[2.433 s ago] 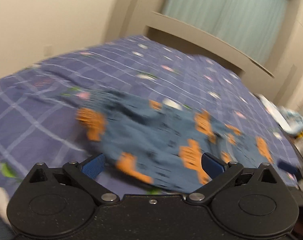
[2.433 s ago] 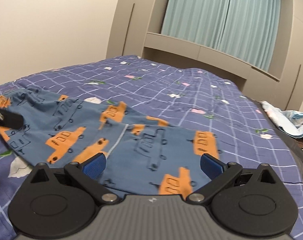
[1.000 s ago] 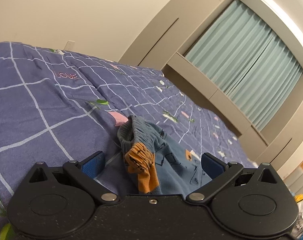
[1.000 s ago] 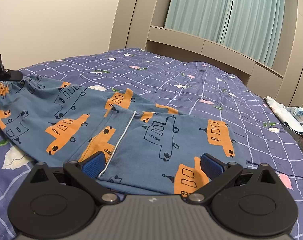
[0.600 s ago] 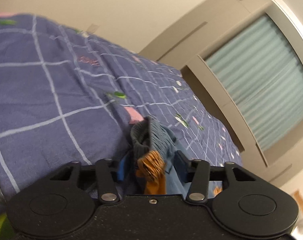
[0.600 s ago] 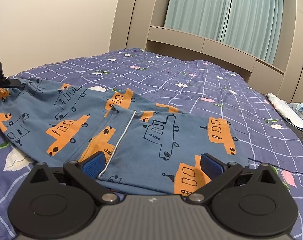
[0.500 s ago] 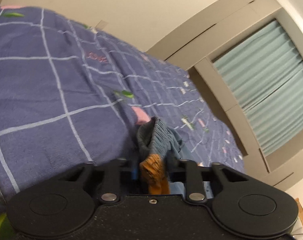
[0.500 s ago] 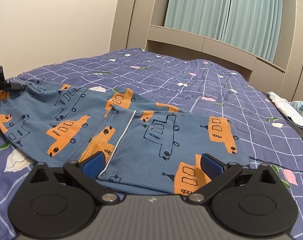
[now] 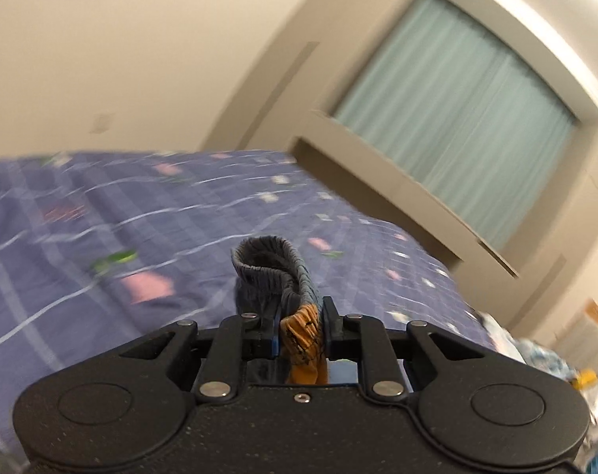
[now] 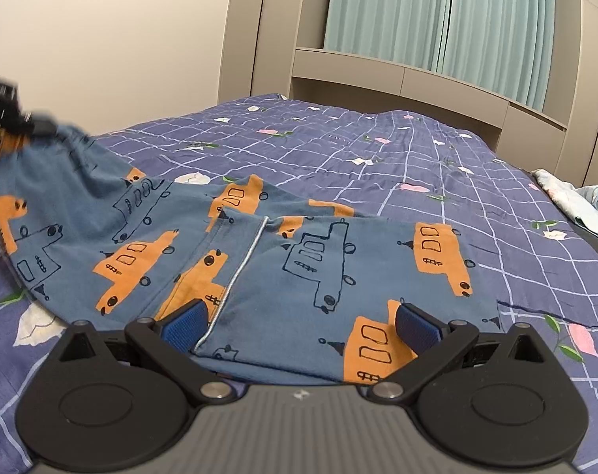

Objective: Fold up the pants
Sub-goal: 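Grasp the elastic waistband with the left gripper and lift it, then fold the waistband over onto the pant legs with the left gripper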

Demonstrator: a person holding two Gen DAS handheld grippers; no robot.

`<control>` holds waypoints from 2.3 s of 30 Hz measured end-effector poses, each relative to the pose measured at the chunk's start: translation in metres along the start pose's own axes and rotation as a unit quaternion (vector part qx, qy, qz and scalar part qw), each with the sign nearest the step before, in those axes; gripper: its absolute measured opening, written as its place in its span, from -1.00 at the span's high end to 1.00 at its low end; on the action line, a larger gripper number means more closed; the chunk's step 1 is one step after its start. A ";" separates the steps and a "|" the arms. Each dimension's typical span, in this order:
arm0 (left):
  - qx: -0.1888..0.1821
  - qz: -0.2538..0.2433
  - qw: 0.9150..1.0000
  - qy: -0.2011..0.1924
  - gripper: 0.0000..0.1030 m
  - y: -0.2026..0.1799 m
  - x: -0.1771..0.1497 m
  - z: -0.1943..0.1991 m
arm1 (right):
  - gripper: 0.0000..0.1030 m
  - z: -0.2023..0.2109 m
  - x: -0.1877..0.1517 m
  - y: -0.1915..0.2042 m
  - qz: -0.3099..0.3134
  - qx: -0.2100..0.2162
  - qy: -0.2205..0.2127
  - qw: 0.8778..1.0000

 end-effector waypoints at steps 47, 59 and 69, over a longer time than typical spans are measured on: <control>-0.191 -0.114 0.935 0.275 0.30 -0.176 -0.136 -0.122 | -1.00 0.026 -0.047 -0.123 -0.095 -0.113 0.029 0.989; -0.153 -0.105 0.961 0.207 -0.92 -0.146 -0.101 -0.070 | -1.00 0.026 -0.048 -0.122 -0.095 -0.114 0.029 0.988; -0.004 -0.058 0.975 0.215 -0.97 -0.072 -0.091 -0.070 | -1.00 0.033 -0.016 -0.130 -0.167 -0.088 0.026 0.982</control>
Point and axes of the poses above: each gripper's, at about its wrist camera, not at the fingertips, and z roughly against the way its jaws point, y to its left, x to its top, the point moved 1 cm from there along -z, roughly the way its jaws point, and after that the axes turned 13 degrees about -x, right-handed, at the moved point
